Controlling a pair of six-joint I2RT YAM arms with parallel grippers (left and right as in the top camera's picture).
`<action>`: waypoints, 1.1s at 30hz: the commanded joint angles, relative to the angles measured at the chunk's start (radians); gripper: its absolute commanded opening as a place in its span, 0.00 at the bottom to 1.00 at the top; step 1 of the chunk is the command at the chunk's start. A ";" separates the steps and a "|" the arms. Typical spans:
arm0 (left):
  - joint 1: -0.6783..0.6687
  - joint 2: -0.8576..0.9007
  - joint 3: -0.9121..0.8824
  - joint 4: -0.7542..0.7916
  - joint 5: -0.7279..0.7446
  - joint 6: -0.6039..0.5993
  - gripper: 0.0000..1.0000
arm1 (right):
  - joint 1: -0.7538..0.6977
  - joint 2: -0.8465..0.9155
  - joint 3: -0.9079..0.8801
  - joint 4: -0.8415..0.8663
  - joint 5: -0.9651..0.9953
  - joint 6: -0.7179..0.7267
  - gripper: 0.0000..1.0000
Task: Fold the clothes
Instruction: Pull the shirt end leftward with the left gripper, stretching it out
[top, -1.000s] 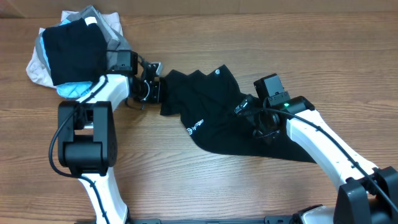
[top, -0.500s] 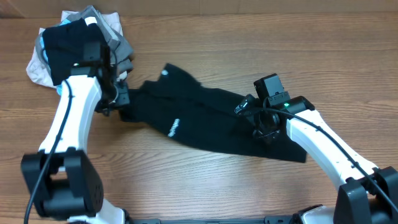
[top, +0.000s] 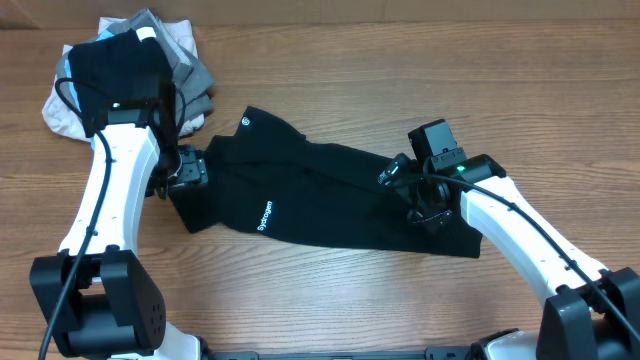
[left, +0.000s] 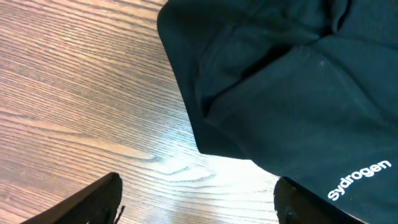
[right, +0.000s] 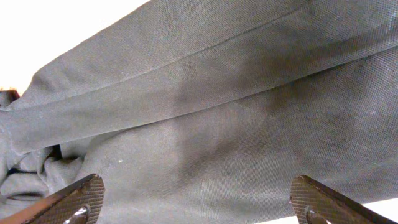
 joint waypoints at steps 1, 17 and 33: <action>0.007 0.003 0.010 0.038 0.048 0.001 0.80 | 0.000 0.003 -0.003 -0.001 0.016 0.004 1.00; -0.143 0.112 0.010 0.340 0.501 0.007 0.98 | 0.000 0.003 -0.003 0.011 0.016 0.005 1.00; -0.137 0.257 0.031 0.507 0.321 -0.013 1.00 | 0.000 0.003 -0.003 0.019 0.058 0.004 1.00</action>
